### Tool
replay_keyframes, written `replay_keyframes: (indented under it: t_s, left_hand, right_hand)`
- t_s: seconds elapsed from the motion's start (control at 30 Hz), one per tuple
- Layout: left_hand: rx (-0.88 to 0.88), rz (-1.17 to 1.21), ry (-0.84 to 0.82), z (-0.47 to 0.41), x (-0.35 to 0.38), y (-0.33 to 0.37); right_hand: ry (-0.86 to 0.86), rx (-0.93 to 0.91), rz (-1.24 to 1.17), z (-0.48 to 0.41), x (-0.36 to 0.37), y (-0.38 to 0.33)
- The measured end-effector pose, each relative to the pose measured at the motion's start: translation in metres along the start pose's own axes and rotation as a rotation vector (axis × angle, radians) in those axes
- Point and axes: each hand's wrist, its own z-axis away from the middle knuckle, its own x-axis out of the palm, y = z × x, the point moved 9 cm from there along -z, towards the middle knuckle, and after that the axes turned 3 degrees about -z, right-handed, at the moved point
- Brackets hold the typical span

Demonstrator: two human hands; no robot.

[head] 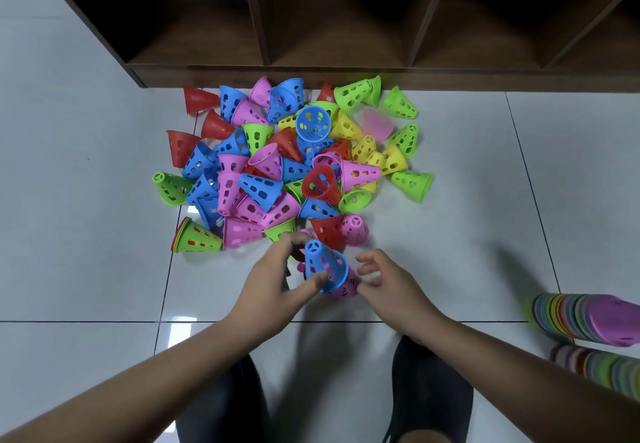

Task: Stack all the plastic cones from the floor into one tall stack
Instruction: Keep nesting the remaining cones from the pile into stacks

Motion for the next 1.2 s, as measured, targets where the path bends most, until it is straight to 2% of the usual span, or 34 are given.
replay_keyframes:
  t_s: [0.1,0.2,0.4,0.67,0.8,0.97,1.2]
  left_hand:
    - [0.044,-0.075,-0.08,0.002,0.012,-0.002]
    - [0.059,-0.131,-0.112,0.005,0.009,-0.014]
    - [0.039,-0.262,-0.011,-0.001,-0.051,-0.068]
    - [0.079,-0.639,0.141,-0.023,-0.133,-0.125]
    - [0.058,-0.667,0.188,-0.025,-0.149,-0.132]
    - [-0.072,-0.71,0.125,-0.025,-0.149,-0.16]
    - [-0.118,-0.782,0.038,-0.018,-0.141,-0.186]
  right_hand:
    - [-0.039,0.083,-0.059,-0.005,0.007,0.014]
    - [-0.069,0.071,-0.142,-0.013,0.008,0.013]
    - [-0.022,-0.078,0.007,-0.033,-0.016,-0.003]
    - [0.207,-0.289,0.293,-0.074,-0.077,-0.035]
    - [0.39,-0.401,0.492,-0.093,-0.113,-0.048]
    - [0.407,-0.268,0.754,-0.114,-0.139,-0.029]
    - [0.284,-0.091,0.715,-0.107,-0.13,0.006]
